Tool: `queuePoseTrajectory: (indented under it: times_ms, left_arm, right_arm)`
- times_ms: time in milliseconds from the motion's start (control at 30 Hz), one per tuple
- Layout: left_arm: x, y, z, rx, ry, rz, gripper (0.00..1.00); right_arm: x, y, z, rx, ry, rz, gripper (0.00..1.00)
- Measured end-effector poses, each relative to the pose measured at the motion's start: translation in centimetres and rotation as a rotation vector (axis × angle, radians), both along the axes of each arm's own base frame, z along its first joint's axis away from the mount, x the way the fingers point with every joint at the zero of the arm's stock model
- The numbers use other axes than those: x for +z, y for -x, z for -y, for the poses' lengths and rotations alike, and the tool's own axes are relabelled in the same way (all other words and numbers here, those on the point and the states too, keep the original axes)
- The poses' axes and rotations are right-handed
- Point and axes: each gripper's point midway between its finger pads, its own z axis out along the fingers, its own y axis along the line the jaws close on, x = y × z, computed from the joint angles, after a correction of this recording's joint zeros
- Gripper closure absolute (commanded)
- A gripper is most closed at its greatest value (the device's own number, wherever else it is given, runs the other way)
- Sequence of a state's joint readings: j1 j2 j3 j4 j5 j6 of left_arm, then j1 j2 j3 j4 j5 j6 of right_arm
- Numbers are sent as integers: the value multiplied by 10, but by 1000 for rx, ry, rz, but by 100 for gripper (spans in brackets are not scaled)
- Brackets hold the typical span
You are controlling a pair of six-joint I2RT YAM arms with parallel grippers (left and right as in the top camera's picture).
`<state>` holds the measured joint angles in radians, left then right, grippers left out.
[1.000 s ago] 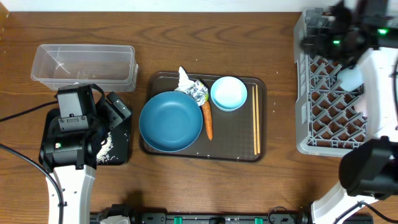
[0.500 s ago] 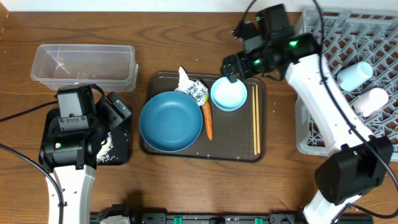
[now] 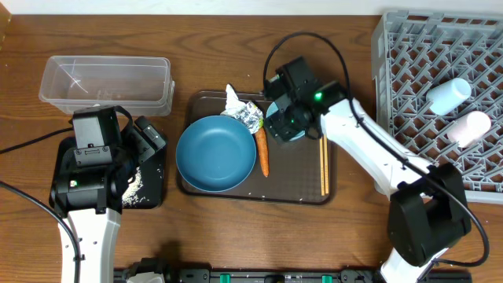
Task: Sort waste into correct bins and load items into the dishwasher rack
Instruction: 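Move the right gripper left over the light-blue bowl on the brown tray, then grasp the light-blue bowl rim with the right gripper and lift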
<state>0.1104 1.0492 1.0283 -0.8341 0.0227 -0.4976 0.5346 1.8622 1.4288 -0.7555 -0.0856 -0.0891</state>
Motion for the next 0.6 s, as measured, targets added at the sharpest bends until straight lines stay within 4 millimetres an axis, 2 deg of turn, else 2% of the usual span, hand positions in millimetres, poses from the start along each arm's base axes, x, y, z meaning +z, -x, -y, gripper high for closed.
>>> queuePoseTrajectory:
  times_ms: [200, 600]
  left_arm:
    - [0, 0, 0, 0, 0, 0, 1]
    - [0, 0, 0, 0, 0, 0, 1]
  right_arm:
    - [-27, 10, 9, -2, 30, -20, 27]
    - [-48, 16, 12, 2, 30, -16, 34]
